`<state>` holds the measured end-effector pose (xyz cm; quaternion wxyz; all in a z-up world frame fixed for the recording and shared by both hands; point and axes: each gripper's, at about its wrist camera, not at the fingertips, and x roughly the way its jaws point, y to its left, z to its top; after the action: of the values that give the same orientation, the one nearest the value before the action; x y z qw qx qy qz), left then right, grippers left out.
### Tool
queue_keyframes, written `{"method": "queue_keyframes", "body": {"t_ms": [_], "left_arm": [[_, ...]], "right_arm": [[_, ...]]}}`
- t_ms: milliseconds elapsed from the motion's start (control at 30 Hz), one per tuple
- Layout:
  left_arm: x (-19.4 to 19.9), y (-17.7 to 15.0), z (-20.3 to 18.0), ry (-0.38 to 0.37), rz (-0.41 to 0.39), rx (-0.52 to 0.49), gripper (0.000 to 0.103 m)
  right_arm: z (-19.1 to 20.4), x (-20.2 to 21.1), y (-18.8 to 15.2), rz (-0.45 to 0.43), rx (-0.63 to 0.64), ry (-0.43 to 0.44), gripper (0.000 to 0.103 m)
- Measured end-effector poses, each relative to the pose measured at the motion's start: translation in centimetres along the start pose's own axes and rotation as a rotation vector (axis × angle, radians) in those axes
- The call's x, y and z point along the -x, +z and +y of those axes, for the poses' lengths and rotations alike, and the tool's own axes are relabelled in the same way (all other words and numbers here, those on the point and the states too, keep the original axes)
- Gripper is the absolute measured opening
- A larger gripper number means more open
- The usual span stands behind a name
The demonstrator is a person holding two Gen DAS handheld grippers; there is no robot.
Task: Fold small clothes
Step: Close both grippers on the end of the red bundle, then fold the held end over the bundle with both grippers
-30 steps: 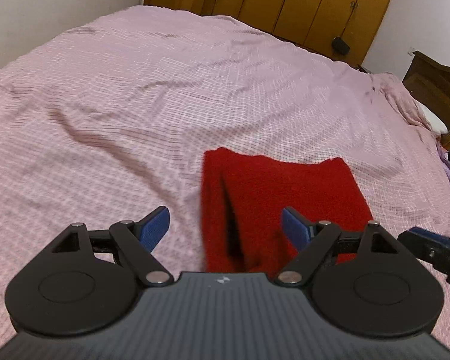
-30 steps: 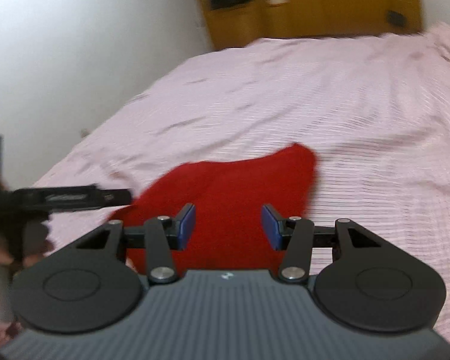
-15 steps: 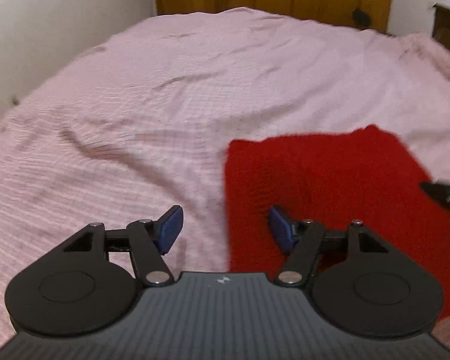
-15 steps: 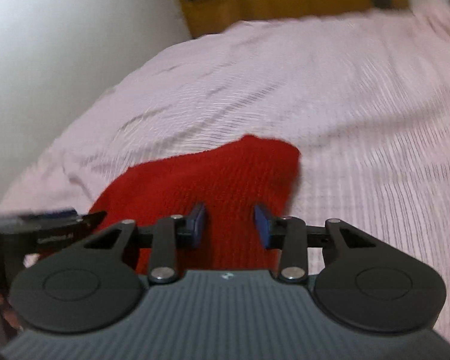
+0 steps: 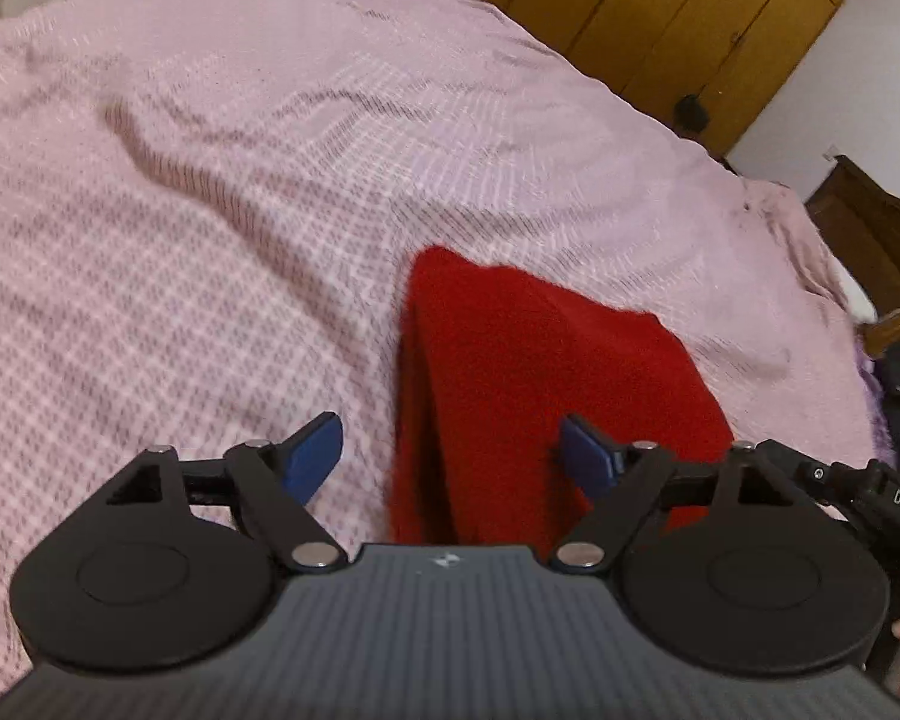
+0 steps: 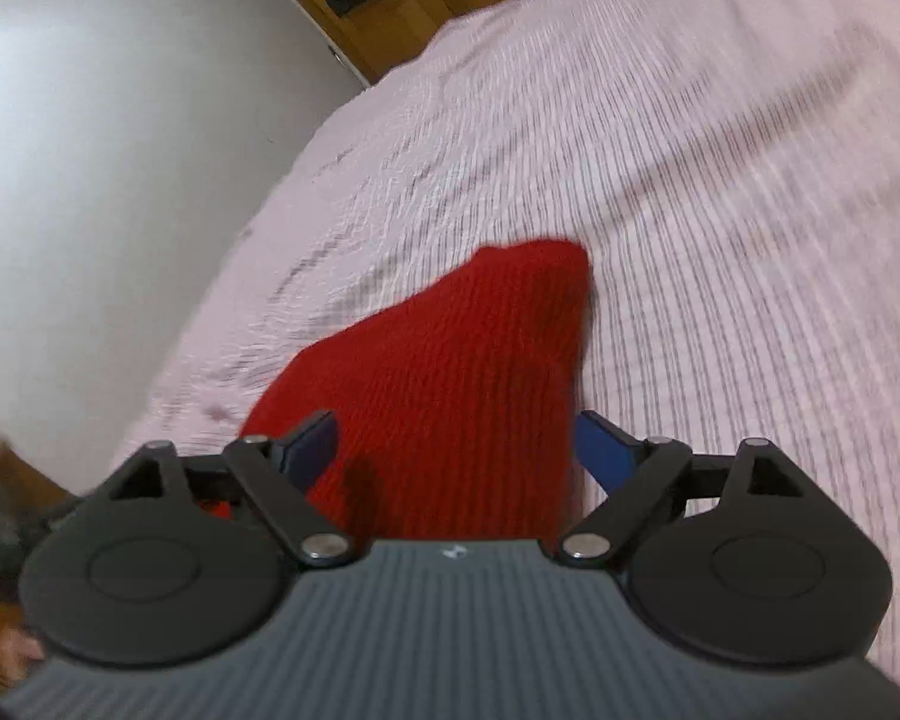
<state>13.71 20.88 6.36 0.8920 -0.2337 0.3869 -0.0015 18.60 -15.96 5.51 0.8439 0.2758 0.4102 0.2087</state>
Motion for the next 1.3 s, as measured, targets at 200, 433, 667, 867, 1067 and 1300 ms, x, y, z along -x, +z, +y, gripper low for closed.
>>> {"method": "queue_keyframes", "body": {"t_ms": [200,433,667,867,1067,1300], "left_arm": [[-0.1,-1.5,0.4,-0.021,0.041,0.001,0.088],[-1.2,-2.2,1.0,-0.073,0.087,0.055,0.088],[-2.6,-3.0,1.8,-0.231,0.159,0.151,0.085],[-1.0,-3.1,-0.1,-0.258,0.122,0.098,0.085],[1.5,-3.7,-2.7,-0.288,0.133,0.108,0.085],[5.1,-7.1,-6.2,-0.359,0.180,0.117,0.085]], "right_arm": [[-2.5,0.2,-1.6,0.098,-0.105,0.066,0.093],[-4.2,-3.7,-2.9,0.225,-0.227,0.228,0.094],[-2.1,-5.6,-3.7,0.211,-0.209,0.240,0.088],[-1.5,-2.9,-2.8,0.163,-0.263,0.307,0.070],[0.0,1.8,-1.6,0.172,-0.205,0.263,0.069],[0.2,9.1,-2.1,0.189,-0.162,0.194,0.069]]}}
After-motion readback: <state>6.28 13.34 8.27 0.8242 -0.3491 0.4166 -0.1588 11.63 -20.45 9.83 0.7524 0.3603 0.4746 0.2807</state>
